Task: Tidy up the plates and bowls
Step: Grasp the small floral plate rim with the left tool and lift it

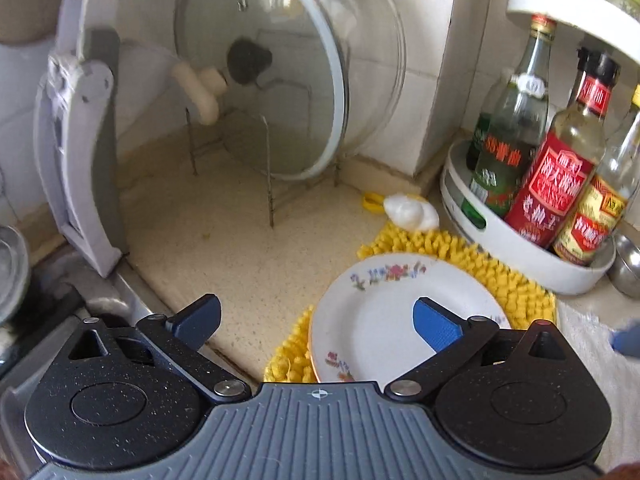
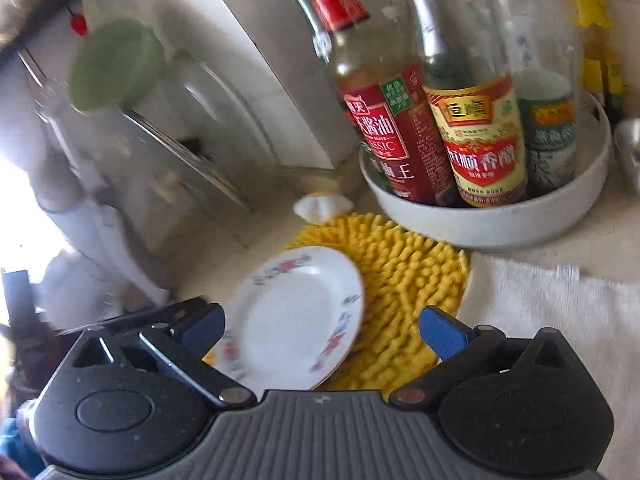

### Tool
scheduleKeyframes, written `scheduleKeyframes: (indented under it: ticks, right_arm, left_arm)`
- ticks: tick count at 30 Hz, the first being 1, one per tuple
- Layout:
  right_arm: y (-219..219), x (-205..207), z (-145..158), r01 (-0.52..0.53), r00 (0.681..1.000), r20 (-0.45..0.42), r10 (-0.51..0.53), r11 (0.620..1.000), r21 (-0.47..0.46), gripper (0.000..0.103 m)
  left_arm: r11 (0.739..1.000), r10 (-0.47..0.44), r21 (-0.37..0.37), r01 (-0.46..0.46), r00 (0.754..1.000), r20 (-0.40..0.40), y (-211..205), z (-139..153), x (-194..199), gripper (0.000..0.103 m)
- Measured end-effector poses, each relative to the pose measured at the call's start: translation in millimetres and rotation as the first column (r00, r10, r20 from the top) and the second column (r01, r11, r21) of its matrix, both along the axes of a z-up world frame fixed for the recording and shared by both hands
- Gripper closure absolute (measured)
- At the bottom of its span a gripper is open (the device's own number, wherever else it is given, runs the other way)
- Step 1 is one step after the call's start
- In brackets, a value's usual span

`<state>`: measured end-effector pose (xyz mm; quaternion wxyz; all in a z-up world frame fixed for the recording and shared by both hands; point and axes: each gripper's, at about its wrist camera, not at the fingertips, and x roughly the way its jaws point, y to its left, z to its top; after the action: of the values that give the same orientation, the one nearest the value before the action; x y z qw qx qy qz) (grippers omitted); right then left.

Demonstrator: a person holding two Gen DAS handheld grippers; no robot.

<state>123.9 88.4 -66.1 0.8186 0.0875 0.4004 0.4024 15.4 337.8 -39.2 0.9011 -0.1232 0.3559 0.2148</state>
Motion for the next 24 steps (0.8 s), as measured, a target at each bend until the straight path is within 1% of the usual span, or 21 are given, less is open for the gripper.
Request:
scheduleKeyframes:
  ticks: [1,4,6,9,11,13,15,18,19,21,22,23,24]
  right_arm:
    - [7.3,3.9,-1.9,-0.002,1.000,-0.004,0.002,1.000,-0.027,0.000]
    - [25.1,4.3,-5.7,-0.052,0.999,0.004,0.053,0.997,-0.051,0.000]
    - [37.5,3.9,-8.1,-0.091,0.996,0.009,0.092,0.994,-0.064,0.000]
    - [48.3,5.7,-15.2,-0.125,0.992,-0.022,0.124,0.989,-0.081,0.002]
    - [50.9,6.2,-20.6,-0.129,0.991,-0.053,0.125,0.988,-0.090,0.002]
    - [52.9,6.3,-23.9,-0.131,0.990,-0.060,0.125,0.986,-0.099,0.002]
    - [54.7,7.7,-26.3,-0.137,0.989,-0.072,0.131,0.986,-0.097,0.002]
    - [57.9,12.5,-33.0,-0.154,0.984,-0.106,0.144,0.983,-0.096,0.002]
    - [59.1,14.8,-35.6,-0.152,0.983,-0.120,0.140,0.983,-0.099,0.002]
    - [61.4,18.7,-39.9,-0.153,0.980,-0.139,0.139,0.983,-0.098,0.003]
    - [62.9,20.0,-41.3,-0.158,0.979,-0.146,0.143,0.983,-0.095,0.003]
    - [63.8,20.9,-41.9,-0.163,0.977,-0.153,0.147,0.982,-0.091,0.008]
    - [64.0,21.7,-42.0,-0.164,0.976,-0.157,0.148,0.982,-0.091,0.009]
  left_arm:
    - [1.000,-0.024,-0.002,0.024,1.000,-0.005,1.3,-3.0,-0.5,0.000]
    - [0.995,-0.083,0.047,0.084,0.996,-0.024,-1.3,-10.1,1.1,0.001]
    - [0.992,-0.117,0.034,0.118,0.993,-0.020,-0.2,-13.0,2.5,0.004]
    - [0.983,-0.183,-0.012,0.183,0.983,-0.023,3.4,-17.8,8.4,0.014]
    - [0.979,-0.202,-0.019,0.201,0.978,-0.043,4.1,-22.7,13.2,0.014]
    - [0.976,-0.218,-0.030,0.217,0.974,-0.057,4.8,-27.1,15.7,0.013]
    - [0.972,-0.230,-0.057,0.227,0.972,-0.049,5.7,-29.2,16.8,0.012]
    - [0.961,-0.268,-0.078,0.265,0.963,-0.033,4.9,-30.6,19.9,0.007]
    - [0.958,-0.280,-0.079,0.277,0.959,-0.034,4.6,-31.5,22.3,0.005]
    - [0.956,-0.286,-0.079,0.282,0.957,-0.051,5.1,-35.0,28.1,0.005]
    - [0.955,-0.288,-0.086,0.282,0.956,-0.062,6.1,-37.5,31.6,0.005]
    - [0.954,-0.291,-0.102,0.283,0.954,-0.075,6.7,-40.0,35.0,0.006]
    - [0.951,-0.296,-0.121,0.286,0.952,-0.080,7.6,-41.6,37.6,0.007]
